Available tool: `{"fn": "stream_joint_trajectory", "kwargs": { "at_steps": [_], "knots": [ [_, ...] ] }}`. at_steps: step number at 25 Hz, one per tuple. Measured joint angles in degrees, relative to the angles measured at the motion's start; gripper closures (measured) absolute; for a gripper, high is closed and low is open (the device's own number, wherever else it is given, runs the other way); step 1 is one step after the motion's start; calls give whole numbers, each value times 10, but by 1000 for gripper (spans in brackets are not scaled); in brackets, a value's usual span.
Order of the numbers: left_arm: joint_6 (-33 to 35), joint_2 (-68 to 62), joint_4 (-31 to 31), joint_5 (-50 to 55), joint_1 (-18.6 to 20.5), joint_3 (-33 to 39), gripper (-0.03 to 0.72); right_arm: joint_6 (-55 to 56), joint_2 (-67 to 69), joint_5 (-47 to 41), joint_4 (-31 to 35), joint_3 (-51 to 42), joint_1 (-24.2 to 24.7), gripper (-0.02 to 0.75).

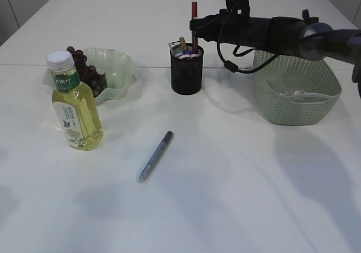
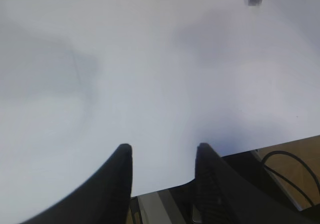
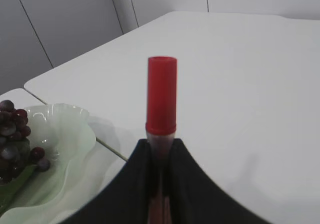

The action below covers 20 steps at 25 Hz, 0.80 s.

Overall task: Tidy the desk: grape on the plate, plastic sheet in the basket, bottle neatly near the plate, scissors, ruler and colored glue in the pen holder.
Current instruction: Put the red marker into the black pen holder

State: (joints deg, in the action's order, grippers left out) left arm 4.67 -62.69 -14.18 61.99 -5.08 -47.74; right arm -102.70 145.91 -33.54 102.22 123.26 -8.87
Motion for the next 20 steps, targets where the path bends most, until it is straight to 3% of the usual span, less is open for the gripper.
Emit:
{"fn": "stream_joint_trajectory", "kwargs": {
  "at_steps": [3, 9, 14, 17, 20],
  "knots": [
    [0, 0, 0, 0, 0, 0, 380, 0, 6, 1, 0, 0, 0, 602],
    [0, 0, 1, -1, 0, 0, 380, 0, 6, -15, 1, 0, 0, 431],
    [0, 0, 1, -1, 0, 0, 380, 24, -2, -8, -8, 0, 0, 405],
    [0, 0, 1, -1, 0, 0, 380, 130, -33, 32, -86, 0, 0, 403],
    [0, 0, 2, -1, 0, 0, 380, 330, -84, 43, -253, 0, 0, 402]
  ]
}}
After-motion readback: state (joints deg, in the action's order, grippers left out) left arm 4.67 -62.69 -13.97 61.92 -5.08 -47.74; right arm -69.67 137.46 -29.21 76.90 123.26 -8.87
